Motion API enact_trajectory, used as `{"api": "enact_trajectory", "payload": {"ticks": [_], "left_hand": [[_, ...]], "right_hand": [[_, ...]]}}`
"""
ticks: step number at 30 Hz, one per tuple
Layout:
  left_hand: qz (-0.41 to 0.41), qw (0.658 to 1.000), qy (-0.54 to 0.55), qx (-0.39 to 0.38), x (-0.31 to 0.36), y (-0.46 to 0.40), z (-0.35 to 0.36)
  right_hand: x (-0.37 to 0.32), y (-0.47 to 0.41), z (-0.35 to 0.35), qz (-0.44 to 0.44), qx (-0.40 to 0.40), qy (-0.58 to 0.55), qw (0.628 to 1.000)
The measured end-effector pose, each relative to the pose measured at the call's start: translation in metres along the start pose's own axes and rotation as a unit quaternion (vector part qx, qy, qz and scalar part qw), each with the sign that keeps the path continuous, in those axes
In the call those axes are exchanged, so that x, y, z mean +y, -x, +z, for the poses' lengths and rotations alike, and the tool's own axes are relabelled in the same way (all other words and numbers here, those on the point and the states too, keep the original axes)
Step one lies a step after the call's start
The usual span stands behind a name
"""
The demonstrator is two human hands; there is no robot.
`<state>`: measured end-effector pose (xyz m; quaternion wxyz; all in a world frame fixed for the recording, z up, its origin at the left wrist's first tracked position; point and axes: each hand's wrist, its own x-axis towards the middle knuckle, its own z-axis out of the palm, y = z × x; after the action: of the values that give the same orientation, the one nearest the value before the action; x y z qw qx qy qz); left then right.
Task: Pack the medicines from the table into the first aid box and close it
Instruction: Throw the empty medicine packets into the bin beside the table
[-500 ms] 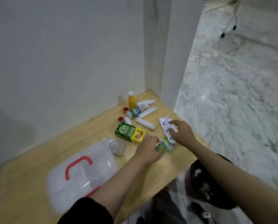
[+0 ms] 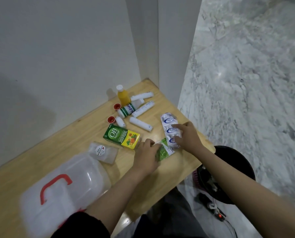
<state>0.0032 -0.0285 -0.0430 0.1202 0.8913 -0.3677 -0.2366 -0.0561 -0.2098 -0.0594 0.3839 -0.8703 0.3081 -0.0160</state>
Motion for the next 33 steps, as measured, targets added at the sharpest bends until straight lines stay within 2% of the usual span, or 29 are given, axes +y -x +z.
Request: {"api": "enact_trajectory", "payload": {"ticks": [3,7,15,22,26,33], "left_hand": [[-0.026,0.999,0.025,0.017,0.000,-0.001,0.001],[-0.079,0.994,0.081,0.003,0.003,-0.001,-0.003],[-0.084,0.978,0.189,0.028,0.020,-0.007,-0.018],[0.001,0.970,0.243,0.012,0.078,-0.041,-0.024],[0.051,0.967,0.249,-0.025,0.129,-0.070,-0.010],[0.115,0.971,0.164,-0.134,0.212,-0.113,0.049]], "right_hand": [[0.002,-0.002,-0.003,0.012,-0.008,-0.012,1.000],[0.003,0.005,-0.005,0.020,-0.022,-0.039,0.999],[0.023,0.030,-0.039,0.073,0.058,-0.204,0.975],[0.067,0.062,-0.080,0.122,0.169,-0.263,0.942],[0.111,0.081,-0.097,0.199,0.225,-0.278,0.912],[0.183,0.117,-0.102,0.311,0.254,-0.258,0.879]]}}
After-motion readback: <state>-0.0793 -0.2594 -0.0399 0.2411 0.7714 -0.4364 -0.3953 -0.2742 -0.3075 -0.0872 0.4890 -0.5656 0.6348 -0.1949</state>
